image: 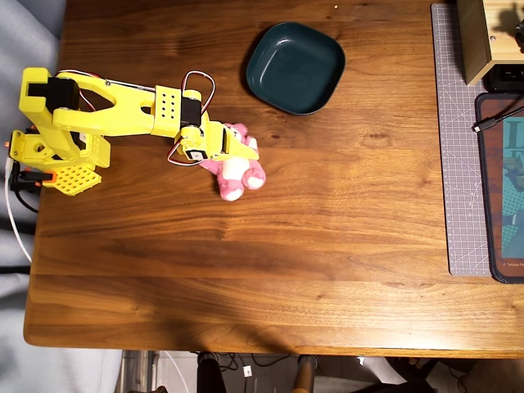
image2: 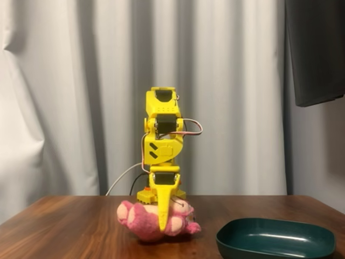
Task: Grasp a strawberry bear and put it in the bin.
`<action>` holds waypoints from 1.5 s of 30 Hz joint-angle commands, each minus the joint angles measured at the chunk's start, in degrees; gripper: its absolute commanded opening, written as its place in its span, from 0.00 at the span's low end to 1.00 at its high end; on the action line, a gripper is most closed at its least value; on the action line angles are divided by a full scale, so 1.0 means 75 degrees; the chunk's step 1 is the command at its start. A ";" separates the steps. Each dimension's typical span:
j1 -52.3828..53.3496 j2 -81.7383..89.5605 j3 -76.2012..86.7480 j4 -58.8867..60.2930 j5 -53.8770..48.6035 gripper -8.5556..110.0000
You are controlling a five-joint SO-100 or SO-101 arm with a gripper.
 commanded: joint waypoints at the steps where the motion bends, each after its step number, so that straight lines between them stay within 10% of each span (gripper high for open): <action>1: -0.0023 0.0035 -0.0281 0.0012 0.0070 0.28; 6: -0.0023 -0.0012 -0.0328 0.0012 0.0070 0.07; 26: 0.0867 0.4020 -0.3633 0.3879 0.1383 0.07; 45: 0.2379 0.3117 -0.3094 0.0328 0.1418 0.07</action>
